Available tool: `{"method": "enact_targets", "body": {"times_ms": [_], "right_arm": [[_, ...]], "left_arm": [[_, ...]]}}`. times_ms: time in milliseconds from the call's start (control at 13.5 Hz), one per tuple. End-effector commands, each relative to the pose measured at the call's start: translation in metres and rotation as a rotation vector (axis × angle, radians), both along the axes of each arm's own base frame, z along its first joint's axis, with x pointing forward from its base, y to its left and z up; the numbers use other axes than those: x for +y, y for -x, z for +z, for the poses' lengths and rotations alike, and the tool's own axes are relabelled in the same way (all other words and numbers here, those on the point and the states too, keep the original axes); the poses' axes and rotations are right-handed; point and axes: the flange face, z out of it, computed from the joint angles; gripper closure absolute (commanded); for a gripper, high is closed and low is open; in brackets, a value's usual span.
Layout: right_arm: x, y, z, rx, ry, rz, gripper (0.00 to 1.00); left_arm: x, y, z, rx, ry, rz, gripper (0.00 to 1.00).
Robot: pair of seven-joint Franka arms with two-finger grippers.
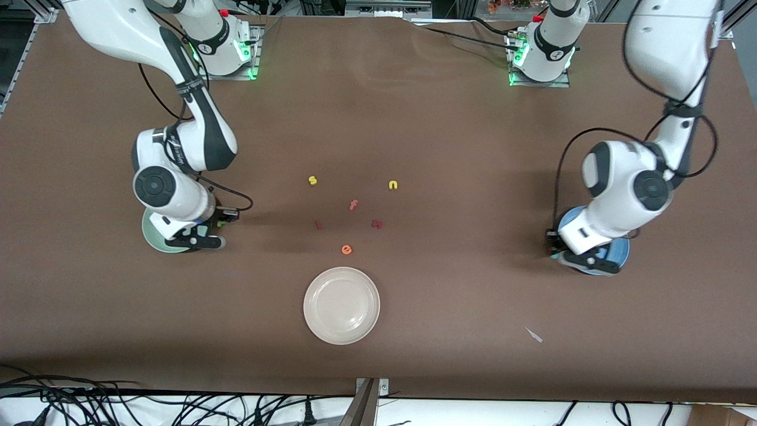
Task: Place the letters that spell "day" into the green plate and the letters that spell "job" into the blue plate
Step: 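Drop the r on the blue plate while the right drops d on green plate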
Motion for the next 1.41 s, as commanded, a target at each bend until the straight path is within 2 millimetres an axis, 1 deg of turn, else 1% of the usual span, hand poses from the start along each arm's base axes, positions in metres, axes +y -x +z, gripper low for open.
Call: {"method": "enact_targets", "body": {"times_ms": [0, 74, 148, 223, 297, 371, 445, 520, 594, 668, 742, 817, 891, 965, 1114, 1188, 1262, 1336], "right_arm": [[-0.04, 0.024, -0.004, -0.03, 0.0, 0.105, 0.85], [-0.054, 0.022, -0.007, -0.034, 0.0, 0.138, 0.85], [-0.065, 0.021, -0.011, -0.025, 0.002, 0.178, 0.85], [-0.071, 0.02, -0.015, -0.018, -0.002, 0.201, 0.84], [-0.081, 0.019, -0.02, -0.009, -0.001, 0.194, 0.76], [-0.082, 0.019, -0.023, -0.003, 0.0, 0.191, 0.4], [-0.079, 0.016, -0.019, -0.008, -0.003, 0.178, 0.01], [-0.075, 0.011, -0.009, -0.011, -0.007, 0.183, 0.0], [-0.069, 0.006, 0.0, 0.012, -0.005, 0.166, 0.0], [-0.056, 0.001, 0.01, 0.037, -0.005, 0.148, 0.0], [-0.042, -0.005, 0.023, 0.061, -0.005, 0.133, 0.0], [-0.031, -0.007, 0.033, 0.093, -0.003, 0.111, 0.0], [-0.018, -0.011, 0.047, 0.115, -0.002, 0.105, 0.0], [-0.006, -0.013, 0.06, 0.138, -0.001, 0.103, 0.0], [0.011, -0.014, 0.082, 0.19, 0.002, 0.108, 0.0], [0.014, -0.016, 0.097, 0.216, 0.006, 0.111, 0.0], [0.015, -0.016, 0.109, 0.243, 0.01, 0.108, 0.0], [0.017, -0.016, 0.121, 0.27, 0.012, 0.115, 0.0]], "left_arm": [[0.028, 0.039, -0.01, 0.056, -0.001, -0.038, 0.76], [0.034, 0.049, -0.02, 0.083, 0.001, -0.031, 0.72], [0.04, 0.056, -0.028, 0.1, 0.002, -0.022, 0.58], [0.045, 0.059, -0.029, 0.106, 0.005, -0.016, 0.58], [0.045, 0.059, -0.027, 0.103, 0.006, -0.014, 0.4], [0.045, 0.058, -0.021, 0.093, 0.005, -0.013, 0.0], [0.045, 0.058, -0.012, 0.079, 0.006, -0.009, 0.0], [0.043, 0.059, -0.007, 0.073, 0.006, -0.009, 0.0], [0.038, 0.06, 0.004, 0.056, 0.007, -0.02, 0.0], [0.032, 0.06, 0.017, 0.034, 0.01, -0.03, 0.0], [0.03, 0.061, 0.029, 0.014, 0.011, -0.028, 0.0], [0.026, 0.059, 0.048, -0.019, 0.015, -0.025, 0.0], [0.015, 0.061, 0.084, -0.056, 0.019, -0.04, 0.0], [0.001, 0.068, 0.118, -0.045, 0.019, -0.07, 0.0], [-0.014, 0.086, 0.174, -0.073, 0.011, -0.073, 0.0], [-0.035, 0.1, 0.197, -0.058, 0.002, -0.095, 0.0], [-0.049, 0.114, 0.218, -0.048, -0.031, -0.107, 0.0], [-0.057, 0.124, 0.245, -0.053, -0.065, -0.106, 0.0]]}}
